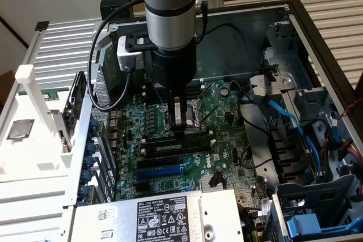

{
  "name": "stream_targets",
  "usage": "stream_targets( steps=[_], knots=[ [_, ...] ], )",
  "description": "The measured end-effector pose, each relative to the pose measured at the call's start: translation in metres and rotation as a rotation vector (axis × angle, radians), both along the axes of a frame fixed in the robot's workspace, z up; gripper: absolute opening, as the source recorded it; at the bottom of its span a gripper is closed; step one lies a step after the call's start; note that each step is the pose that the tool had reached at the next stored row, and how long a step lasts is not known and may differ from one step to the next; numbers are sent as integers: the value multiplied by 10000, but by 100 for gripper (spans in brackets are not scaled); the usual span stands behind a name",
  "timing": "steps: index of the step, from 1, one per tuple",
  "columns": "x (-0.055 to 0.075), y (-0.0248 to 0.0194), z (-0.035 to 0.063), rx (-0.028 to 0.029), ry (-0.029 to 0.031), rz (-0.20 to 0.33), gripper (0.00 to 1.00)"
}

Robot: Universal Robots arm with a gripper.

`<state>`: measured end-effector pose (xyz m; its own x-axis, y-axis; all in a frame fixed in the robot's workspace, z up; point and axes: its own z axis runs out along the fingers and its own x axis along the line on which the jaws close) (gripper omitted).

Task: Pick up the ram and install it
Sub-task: 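Press down the ram until it locks into place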

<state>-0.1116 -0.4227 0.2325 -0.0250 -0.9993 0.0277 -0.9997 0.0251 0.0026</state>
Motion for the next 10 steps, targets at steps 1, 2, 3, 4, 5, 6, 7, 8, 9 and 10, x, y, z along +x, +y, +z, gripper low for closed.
stream_targets(
  steps=[1,2,3,4,5,6,7,8,9,10],
  knots=[
    [0,0,0,-4,9,0,10],
    [0,0,0,-11,17,0,10],
    [0,0,-1,-19,20,0,10],
    [1,0,-3,-29,19,1,10],
    [1,0,-7,-33,19,2,10],
    [1,0,-9,-35,19,2,10],
    [0,0,-11,-38,21,1,10],
    [0,0,-13,-40,22,1,10],
    [0,0,-15,-41,22,1,10],
    [0,0,-17,-40,22,1,10]
  ],
)
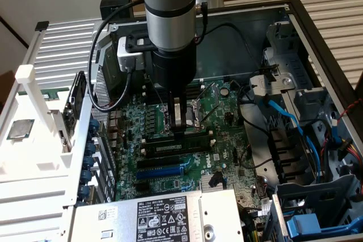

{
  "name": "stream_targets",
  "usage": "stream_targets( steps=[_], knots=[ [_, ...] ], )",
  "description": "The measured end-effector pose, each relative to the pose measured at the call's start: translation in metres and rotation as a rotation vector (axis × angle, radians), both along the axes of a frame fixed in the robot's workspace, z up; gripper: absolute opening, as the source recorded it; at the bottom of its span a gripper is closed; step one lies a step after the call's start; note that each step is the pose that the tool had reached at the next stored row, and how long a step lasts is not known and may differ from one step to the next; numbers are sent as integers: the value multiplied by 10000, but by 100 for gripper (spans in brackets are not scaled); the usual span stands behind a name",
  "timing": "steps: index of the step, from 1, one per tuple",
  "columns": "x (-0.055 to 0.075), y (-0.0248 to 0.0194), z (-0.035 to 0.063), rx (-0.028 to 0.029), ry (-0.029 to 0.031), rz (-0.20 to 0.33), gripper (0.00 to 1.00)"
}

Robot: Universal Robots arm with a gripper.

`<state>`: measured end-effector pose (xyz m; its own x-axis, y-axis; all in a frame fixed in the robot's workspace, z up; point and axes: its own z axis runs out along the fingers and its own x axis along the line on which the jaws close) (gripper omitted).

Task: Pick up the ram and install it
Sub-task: 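Press down the ram until it locks into place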

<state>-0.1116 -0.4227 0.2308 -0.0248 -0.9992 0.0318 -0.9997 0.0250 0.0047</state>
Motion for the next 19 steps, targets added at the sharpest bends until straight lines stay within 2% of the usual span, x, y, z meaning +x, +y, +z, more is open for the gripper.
stream_targets(
  steps=[19],
  knots=[
    [0,-11,-3,3,-2,-1,10]
  ],
)
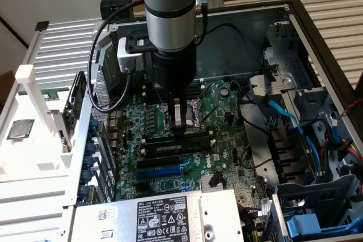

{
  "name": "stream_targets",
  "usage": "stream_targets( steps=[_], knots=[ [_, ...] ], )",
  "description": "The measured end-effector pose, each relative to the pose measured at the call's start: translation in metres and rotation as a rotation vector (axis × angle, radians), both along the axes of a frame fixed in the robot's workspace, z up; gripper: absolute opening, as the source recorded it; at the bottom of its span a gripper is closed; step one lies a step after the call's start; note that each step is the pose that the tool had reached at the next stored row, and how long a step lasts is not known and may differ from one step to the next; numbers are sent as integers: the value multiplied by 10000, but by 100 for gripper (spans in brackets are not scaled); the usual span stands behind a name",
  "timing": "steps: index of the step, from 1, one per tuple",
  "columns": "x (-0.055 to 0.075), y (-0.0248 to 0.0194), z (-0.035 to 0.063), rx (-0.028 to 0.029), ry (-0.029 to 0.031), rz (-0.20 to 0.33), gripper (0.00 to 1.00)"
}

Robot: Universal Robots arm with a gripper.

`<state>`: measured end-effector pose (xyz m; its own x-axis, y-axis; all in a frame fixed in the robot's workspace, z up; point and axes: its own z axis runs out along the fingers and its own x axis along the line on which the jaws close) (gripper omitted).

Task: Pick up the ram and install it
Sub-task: 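Press down the ram until it locks into place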

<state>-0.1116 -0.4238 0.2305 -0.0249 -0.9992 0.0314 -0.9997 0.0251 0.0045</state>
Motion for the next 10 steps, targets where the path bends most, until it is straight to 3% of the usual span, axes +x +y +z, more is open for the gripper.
stream_targets(
  steps=[10],
  knots=[
    [0,0,-31,1,0,0,10]
  ],
)
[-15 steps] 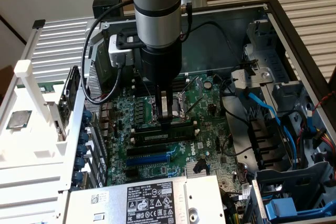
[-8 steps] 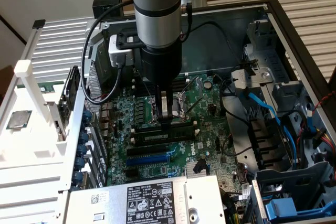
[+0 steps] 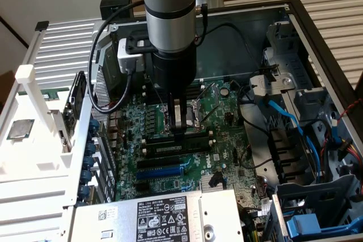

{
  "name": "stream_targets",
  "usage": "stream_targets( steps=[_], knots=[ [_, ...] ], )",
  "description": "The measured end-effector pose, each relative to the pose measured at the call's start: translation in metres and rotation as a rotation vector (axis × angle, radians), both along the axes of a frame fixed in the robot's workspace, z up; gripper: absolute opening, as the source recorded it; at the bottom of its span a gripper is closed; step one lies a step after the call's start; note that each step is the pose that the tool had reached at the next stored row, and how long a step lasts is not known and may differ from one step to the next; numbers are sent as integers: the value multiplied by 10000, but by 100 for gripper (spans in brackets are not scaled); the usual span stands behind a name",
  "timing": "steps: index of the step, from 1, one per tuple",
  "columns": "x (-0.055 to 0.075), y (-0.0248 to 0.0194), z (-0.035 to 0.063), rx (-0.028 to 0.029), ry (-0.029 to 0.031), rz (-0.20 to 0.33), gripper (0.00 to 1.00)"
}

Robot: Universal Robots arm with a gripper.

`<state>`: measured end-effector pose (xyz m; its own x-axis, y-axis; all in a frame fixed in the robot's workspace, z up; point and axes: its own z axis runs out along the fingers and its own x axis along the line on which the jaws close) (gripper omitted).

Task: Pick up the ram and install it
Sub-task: 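Press down the ram until it locks into place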

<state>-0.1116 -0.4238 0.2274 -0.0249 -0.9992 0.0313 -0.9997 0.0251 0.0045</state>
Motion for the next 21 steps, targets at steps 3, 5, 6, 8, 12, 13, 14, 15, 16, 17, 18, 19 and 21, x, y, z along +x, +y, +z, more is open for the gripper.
stream_targets(
  steps=[3,5,6,8,12,13,14,15,16,17,18,19,21],
  knots=[
    [0,0,-6,-5,3,1,10],
    [0,0,-8,-4,2,0,10],
    [0,0,-9,-1,1,0,10],
    [0,1,125,1,1,-1,10],
    [0,0,209,-1,2,0,10],
    [0,1,212,0,2,0,10],
    [0,0,212,0,1,0,10],
    [0,0,212,0,1,0,10],
    [0,0,212,0,1,0,10],
    [0,0,212,1,1,0,10],
    [0,0,212,0,1,-3,10],
    [0,0,212,0,1,-91,10],
    [0,0,213,-1,2,-390,10]
  ],
)
